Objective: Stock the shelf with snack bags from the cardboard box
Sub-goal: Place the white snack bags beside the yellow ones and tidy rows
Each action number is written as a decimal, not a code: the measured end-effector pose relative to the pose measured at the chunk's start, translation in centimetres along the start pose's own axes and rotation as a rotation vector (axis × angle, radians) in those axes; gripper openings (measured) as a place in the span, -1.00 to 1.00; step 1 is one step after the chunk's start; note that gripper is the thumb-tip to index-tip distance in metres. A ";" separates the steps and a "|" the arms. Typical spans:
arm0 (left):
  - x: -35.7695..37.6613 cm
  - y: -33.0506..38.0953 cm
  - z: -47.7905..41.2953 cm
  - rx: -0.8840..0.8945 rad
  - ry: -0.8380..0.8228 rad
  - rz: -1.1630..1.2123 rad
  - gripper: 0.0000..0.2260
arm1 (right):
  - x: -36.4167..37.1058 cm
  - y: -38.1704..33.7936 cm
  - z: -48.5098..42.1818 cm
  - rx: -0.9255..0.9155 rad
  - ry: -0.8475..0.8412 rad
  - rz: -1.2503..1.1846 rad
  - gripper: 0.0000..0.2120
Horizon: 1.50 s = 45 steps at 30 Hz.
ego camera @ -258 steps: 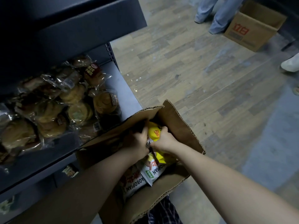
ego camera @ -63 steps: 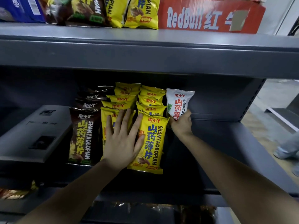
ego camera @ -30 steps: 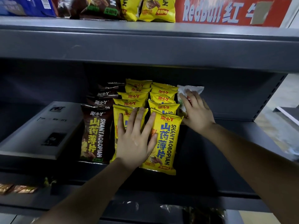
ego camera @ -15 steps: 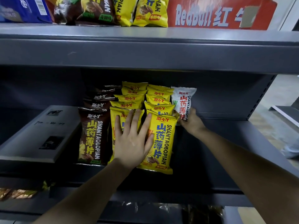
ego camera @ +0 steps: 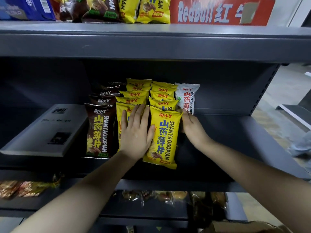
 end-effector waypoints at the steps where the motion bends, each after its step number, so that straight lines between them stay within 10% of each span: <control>1: -0.2 -0.1 0.1 0.001 -0.002 0.015 -0.47 | 0.3 0.0 0.2 0.064 0.015 -0.068 -0.48; 11: -0.5 1.7 5.9 0.218 -0.067 -0.049 -0.23 | 1.2 -0.8 2.5 -0.054 -0.079 -0.119 -0.81; 31: -1.6 4.4 4.1 -0.003 -0.272 -0.183 -0.04 | -0.8 -2.0 3.1 -0.132 -0.024 0.338 -0.57; 45: -6.2 16.6 3.2 0.086 -0.138 0.193 -0.57 | -13.5 0.5 11.1 -0.165 -0.004 0.400 -0.84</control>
Point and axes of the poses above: each hand's wrist, its own z-axis away from the middle knuckle, its own x-axis out of the palm, y = z × x, the point moved 1 cm from there along -z, towards the middle knuckle, and after that the axes turned 8 degrees about y, right-handed, at the moved point
